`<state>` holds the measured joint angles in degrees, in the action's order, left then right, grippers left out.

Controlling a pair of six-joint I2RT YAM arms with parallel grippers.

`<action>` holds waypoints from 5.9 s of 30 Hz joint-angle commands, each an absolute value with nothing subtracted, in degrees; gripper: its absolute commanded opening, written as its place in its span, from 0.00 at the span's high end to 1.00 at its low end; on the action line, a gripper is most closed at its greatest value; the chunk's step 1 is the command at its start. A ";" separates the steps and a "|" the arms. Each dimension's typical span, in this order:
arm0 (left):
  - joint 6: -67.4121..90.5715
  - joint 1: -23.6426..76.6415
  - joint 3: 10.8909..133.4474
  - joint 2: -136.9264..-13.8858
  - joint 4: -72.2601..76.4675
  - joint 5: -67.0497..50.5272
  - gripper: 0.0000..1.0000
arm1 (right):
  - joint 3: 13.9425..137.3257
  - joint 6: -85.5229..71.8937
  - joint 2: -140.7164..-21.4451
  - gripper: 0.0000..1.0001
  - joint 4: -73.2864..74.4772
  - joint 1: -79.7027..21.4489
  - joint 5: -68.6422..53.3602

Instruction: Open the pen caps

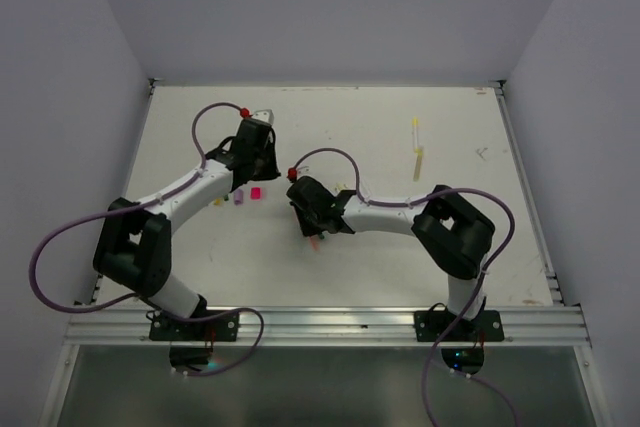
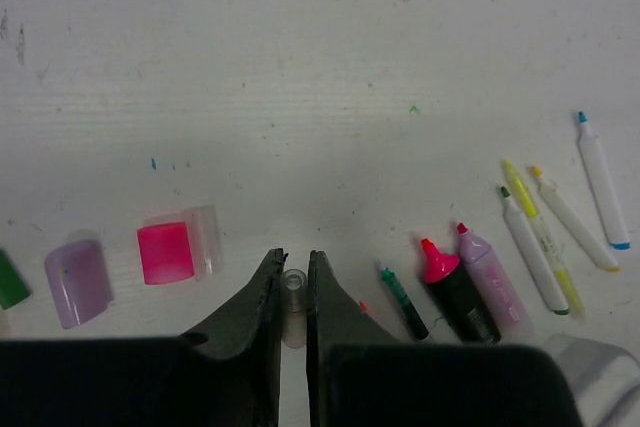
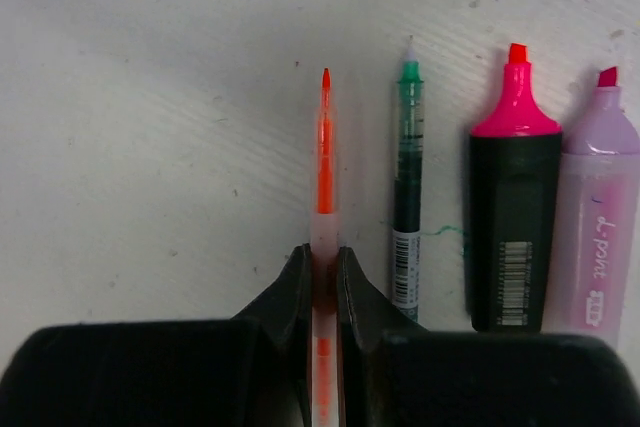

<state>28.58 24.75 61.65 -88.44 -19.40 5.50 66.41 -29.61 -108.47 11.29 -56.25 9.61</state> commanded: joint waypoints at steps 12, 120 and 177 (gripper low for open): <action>24.87 24.52 65.30 -100.81 -22.50 5.18 0.86 | 69.26 -34.19 -108.90 0.82 19.16 -53.79 13.89; 41.74 21.88 48.69 -66.35 6.58 -14.33 0.13 | 61.98 -20.74 -83.76 1.00 -3.16 -43.15 -2.64; 43.24 28.48 46.23 -64.08 17.48 6.48 1.00 | 48.88 -18.90 -81.66 1.00 -15.30 -49.13 -8.26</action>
